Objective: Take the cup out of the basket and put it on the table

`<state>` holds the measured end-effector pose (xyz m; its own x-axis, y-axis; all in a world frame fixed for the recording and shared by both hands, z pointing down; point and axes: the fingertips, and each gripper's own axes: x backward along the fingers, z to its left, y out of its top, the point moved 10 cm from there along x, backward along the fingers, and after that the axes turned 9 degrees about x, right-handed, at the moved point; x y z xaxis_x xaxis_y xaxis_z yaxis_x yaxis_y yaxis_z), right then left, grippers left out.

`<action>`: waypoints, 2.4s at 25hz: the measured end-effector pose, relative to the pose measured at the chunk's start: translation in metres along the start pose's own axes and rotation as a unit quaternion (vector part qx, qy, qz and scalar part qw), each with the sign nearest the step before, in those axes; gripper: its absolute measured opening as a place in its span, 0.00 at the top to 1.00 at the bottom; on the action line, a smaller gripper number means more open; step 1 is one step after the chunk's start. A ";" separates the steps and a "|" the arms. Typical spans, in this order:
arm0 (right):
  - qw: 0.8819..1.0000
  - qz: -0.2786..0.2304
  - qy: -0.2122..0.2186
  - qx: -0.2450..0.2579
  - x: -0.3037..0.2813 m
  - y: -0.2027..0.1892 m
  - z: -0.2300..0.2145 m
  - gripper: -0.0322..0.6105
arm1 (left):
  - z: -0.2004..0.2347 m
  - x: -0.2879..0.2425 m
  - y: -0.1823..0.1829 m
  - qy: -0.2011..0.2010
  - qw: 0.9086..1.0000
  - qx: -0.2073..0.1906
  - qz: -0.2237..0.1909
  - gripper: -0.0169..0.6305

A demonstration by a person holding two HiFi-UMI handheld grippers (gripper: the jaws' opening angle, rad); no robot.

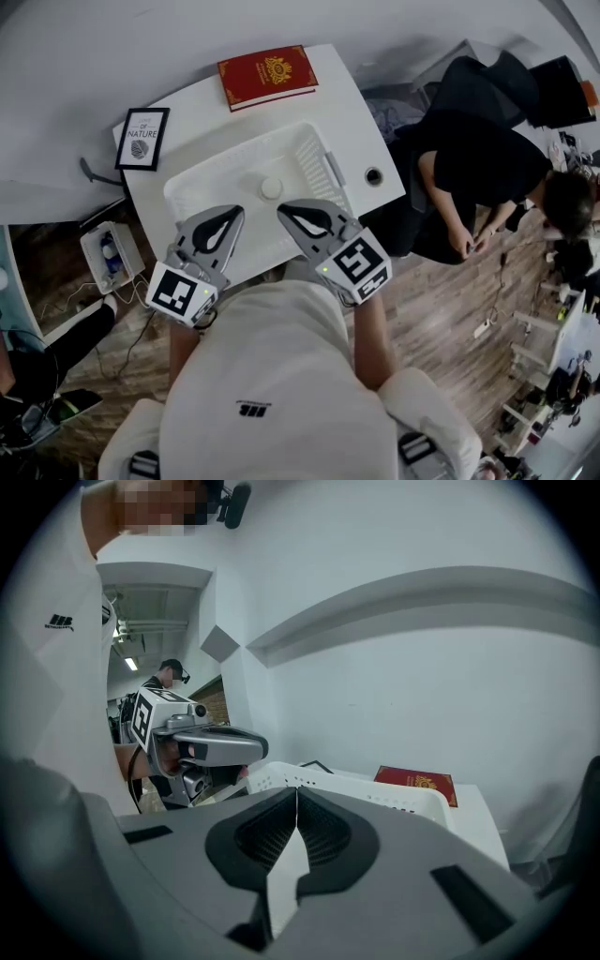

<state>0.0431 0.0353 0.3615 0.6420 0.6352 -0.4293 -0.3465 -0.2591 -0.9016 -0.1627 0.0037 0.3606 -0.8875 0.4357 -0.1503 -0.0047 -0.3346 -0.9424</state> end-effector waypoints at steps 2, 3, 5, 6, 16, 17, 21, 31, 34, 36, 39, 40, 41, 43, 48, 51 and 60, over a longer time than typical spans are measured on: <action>1.000 0.011 -0.009 0.000 -0.003 0.000 0.000 0.93 | 0.003 0.000 0.000 -0.009 1.000 0.000 0.001 0.96; 1.000 0.018 -0.014 0.001 -0.004 0.000 0.000 0.93 | 0.004 0.000 -0.001 -0.012 1.000 0.002 0.001 0.96; 0.999 0.031 -0.020 0.005 -0.008 -0.001 0.000 0.93 | 0.007 0.000 -0.001 -0.014 1.000 0.006 0.003 0.96; 0.999 0.037 -0.021 0.007 -0.010 -0.001 -0.001 0.93 | 0.008 0.000 -0.002 -0.015 1.000 0.008 0.004 0.96; 0.997 0.078 -0.002 0.014 -0.031 -0.014 -0.024 0.93 | 0.019 -0.018 -0.006 0.003 1.000 0.012 0.019 0.96; 0.996 0.082 0.000 0.017 -0.033 -0.015 -0.026 0.93 | 0.020 -0.019 -0.006 0.005 1.000 0.013 0.022 0.96; 0.995 0.099 0.008 0.026 -0.042 -0.019 -0.032 0.93 | 0.023 -0.025 -0.009 0.013 0.999 0.022 0.028 0.96; 0.985 0.159 0.023 0.061 -0.061 -0.030 -0.040 0.93 | 0.030 -0.032 -0.013 0.019 0.999 0.029 0.029 0.96; 0.982 0.174 0.027 0.070 -0.067 -0.032 -0.040 0.92 | 0.031 -0.033 -0.013 0.021 0.999 0.031 0.028 0.96; 0.979 0.187 0.028 0.076 -0.071 -0.035 -0.040 0.92 | 0.033 -0.032 -0.014 0.025 0.999 0.034 0.027 0.96; 0.974 0.205 0.034 0.088 -0.079 -0.038 -0.041 0.92 | 0.035 -0.031 -0.015 0.030 0.998 0.041 0.027 0.96; 0.972 0.211 0.035 0.092 -0.081 -0.039 -0.042 0.92 | 0.036 -0.031 -0.015 0.032 0.998 0.042 0.027 0.96; 0.970 0.218 0.037 0.097 -0.084 -0.041 -0.042 0.91 | 0.038 -0.030 -0.016 0.034 0.998 0.043 0.027 0.96; 0.966 0.232 0.041 0.108 -0.089 -0.044 -0.042 0.88 | 0.040 -0.029 -0.017 0.037 0.998 0.044 0.027 0.96; 0.950 0.273 0.055 0.140 -0.104 -0.054 -0.041 0.80 | 0.043 -0.029 -0.017 0.039 0.998 0.048 0.023 0.96; 0.940 0.296 0.062 0.159 -0.113 -0.061 -0.039 0.76 | 0.043 -0.029 -0.017 0.040 0.998 0.052 0.019 0.96; 0.913 0.350 0.085 0.191 -0.135 -0.082 -0.037 0.65 | 0.046 -0.025 -0.015 0.049 0.997 0.058 0.011 0.96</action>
<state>0.0102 -0.0562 0.4913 0.2586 0.2805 -0.9244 -0.9051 -0.2640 -0.3333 -0.1614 -0.0404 0.3919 -0.8389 0.5048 -0.2035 -0.0448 -0.4366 -0.8985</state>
